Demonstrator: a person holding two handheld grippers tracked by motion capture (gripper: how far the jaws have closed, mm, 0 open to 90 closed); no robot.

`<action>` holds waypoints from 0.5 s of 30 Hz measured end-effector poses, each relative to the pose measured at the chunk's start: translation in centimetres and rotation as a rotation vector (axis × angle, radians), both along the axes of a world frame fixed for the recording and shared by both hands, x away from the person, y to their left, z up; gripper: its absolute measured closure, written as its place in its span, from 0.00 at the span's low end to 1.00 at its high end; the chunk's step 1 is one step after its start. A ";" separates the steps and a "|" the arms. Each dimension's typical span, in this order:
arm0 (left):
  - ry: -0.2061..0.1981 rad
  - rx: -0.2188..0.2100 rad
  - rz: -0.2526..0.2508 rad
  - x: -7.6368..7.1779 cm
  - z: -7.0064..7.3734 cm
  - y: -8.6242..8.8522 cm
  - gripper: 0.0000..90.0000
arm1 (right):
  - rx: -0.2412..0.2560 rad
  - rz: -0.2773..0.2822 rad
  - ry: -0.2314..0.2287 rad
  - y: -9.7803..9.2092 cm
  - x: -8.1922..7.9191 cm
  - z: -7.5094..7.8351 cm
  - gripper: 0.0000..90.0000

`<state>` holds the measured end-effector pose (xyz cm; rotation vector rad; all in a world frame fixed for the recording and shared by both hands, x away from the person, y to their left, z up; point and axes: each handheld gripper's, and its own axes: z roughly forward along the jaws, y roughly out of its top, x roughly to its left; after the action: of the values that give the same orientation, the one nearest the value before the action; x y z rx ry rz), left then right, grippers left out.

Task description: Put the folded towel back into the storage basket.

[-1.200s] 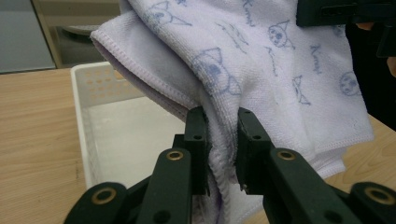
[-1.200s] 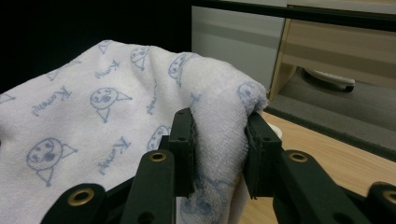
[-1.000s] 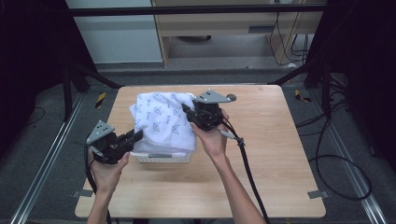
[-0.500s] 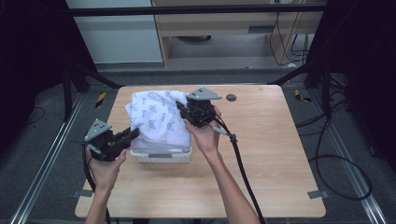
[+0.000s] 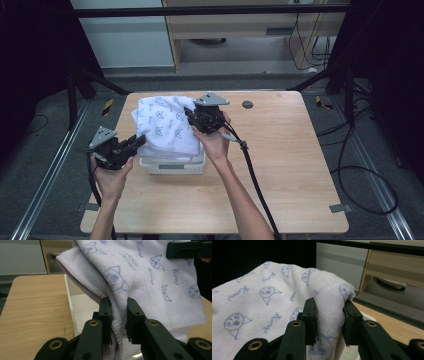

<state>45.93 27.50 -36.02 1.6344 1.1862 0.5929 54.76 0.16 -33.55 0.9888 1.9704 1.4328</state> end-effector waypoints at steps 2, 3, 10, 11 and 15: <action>0.004 0.003 0.001 0.3 -0.2 0.1 0.85 | 0.000 0.000 0.005 0.1 0.2 -0.2 0.76; 0.007 0.004 0.003 0.4 -0.4 0.1 0.85 | -0.002 -0.001 0.007 0.2 0.4 -0.3 0.76; 0.028 0.010 0.008 1.2 -1.4 0.0 0.85 | -0.017 -0.011 0.022 0.5 1.1 -1.3 0.76; 0.034 0.015 0.008 1.5 -1.7 0.0 0.85 | -0.022 -0.013 0.026 0.5 1.2 -1.4 0.76; 0.045 0.020 0.006 1.9 -2.1 -0.2 0.85 | -0.025 -0.016 0.035 0.5 1.6 -1.8 0.76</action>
<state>47.80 27.30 -38.11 1.6692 1.2217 0.5757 56.38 0.64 -35.36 1.0231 1.9964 1.3878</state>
